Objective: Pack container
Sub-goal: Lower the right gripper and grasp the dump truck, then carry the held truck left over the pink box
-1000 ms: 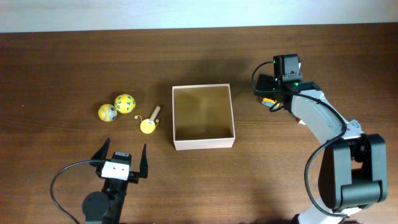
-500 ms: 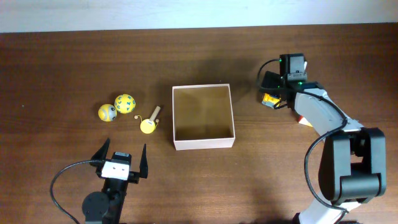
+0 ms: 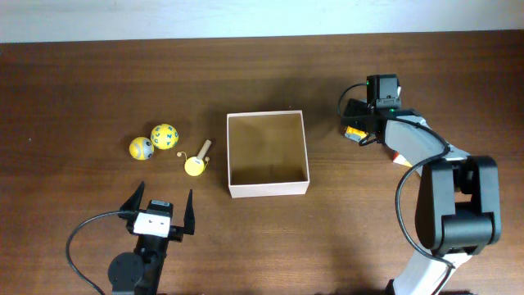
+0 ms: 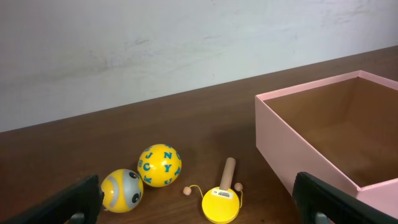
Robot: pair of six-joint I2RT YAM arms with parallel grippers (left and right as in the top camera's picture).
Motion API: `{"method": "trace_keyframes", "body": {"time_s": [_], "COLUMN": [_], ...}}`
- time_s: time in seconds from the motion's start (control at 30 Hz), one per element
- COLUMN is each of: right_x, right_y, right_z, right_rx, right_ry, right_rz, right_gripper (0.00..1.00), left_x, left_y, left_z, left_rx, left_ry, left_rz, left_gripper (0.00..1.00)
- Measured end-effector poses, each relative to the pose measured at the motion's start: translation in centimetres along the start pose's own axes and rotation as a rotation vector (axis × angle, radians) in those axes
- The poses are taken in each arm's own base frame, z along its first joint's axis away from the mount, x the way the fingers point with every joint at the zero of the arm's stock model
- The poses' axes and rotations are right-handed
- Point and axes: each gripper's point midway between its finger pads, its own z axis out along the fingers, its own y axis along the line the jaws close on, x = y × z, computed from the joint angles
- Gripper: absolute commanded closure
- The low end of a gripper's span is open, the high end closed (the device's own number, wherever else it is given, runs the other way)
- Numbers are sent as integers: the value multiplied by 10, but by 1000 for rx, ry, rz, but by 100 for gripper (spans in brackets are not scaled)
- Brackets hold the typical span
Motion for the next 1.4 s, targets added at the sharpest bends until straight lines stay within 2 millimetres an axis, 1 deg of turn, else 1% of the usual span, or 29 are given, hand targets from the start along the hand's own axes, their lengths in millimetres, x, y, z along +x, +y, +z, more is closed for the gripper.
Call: {"method": "trace_keyframes", "body": {"time_s": [0.1,0.27,0.37,0.43,0.53,0.73,0.97,1.1,1.17,1.23,1.3,1.4], "right_x": [2,2,2,-2,-5,-4,-1,4,6,2,-7,-28], "right_y": [1,2,2,4,4,4,3,0,-2,-1,1,9], "right_z": [2,2,2,1,1,1,0,-6,-11,-18,-29,-52], "right_rx": [-3,-10,-13,-18,-18,-17,-10,1,10,11,8,-23], "right_ry": [5,7,6,-5,-13,-11,6,37,61,70,64,42], "right_rz": [-2,-6,-9,-8,-8,-12,-15,-20,-24,-25,-24,-35], "right_gripper": [26,42,48,51,52,52,52,52,52,53,52,53], "left_x": [0,0,0,0,0,0,0,0,0,0,0,0], "left_y": [0,0,0,0,0,0,0,0,0,0,0,0], "left_z": [0,0,0,0,0,0,0,0,0,0,0,0], "left_rx": [0,0,0,0,0,0,0,0,0,0,0,0], "left_ry": [0,0,0,0,0,0,0,0,0,0,0,0], "left_rz": [0,0,0,0,0,0,0,0,0,0,0,0], "left_gripper": [1,1,1,1,1,1,1,1,1,1,1,1]}}
